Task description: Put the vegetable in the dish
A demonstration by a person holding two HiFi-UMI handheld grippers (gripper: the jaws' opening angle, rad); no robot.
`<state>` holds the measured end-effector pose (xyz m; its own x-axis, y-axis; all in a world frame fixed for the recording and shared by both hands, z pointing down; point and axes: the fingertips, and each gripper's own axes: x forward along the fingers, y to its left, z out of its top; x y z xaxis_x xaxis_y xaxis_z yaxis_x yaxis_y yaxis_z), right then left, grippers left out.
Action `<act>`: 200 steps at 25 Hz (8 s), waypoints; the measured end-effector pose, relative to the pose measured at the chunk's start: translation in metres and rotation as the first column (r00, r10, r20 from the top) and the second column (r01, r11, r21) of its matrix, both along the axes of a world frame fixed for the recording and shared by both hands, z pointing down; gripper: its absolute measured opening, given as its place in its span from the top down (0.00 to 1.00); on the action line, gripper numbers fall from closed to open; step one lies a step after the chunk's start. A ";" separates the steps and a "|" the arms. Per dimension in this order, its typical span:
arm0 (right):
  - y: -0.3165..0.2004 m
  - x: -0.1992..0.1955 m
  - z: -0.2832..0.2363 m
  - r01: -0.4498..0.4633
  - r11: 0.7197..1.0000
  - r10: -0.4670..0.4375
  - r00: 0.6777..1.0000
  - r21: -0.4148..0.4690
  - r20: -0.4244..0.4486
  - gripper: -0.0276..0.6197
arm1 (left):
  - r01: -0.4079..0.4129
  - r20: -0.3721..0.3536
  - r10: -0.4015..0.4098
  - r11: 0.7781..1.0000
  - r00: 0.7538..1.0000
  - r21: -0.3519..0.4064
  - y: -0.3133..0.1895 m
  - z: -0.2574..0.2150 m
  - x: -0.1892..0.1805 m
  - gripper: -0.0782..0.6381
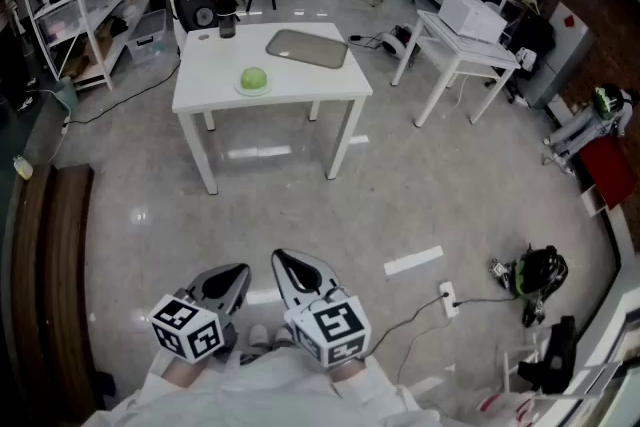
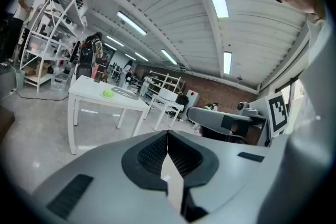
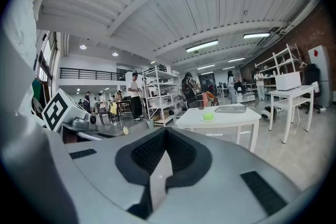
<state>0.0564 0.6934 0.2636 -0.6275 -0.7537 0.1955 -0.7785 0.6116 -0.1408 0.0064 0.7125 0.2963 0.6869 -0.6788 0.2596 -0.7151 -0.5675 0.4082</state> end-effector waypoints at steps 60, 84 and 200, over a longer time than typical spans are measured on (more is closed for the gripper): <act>-0.268 -0.044 0.018 -0.040 0.996 0.048 0.993 -0.074 0.105 0.93 | -0.065 0.070 0.066 0.998 0.995 -0.018 -0.264 0.013 -0.044 0.88; -0.429 -0.091 0.055 -0.068 0.985 0.075 0.997 -0.161 0.036 0.93 | -0.122 0.027 0.125 0.988 0.992 -0.093 -0.427 0.051 -0.084 0.88; -0.754 -0.051 0.212 -0.083 0.800 0.101 0.995 -0.595 -0.003 0.93 | 0.140 0.047 -0.134 0.861 0.990 -0.489 -0.772 0.186 -0.124 0.88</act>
<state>0.0052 -0.0610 0.4753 -0.5729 -0.5501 0.6076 -0.8172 0.3272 -0.4744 -0.1171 -0.0598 0.4825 0.5917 -0.5490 0.5903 -0.7767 -0.1924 0.5997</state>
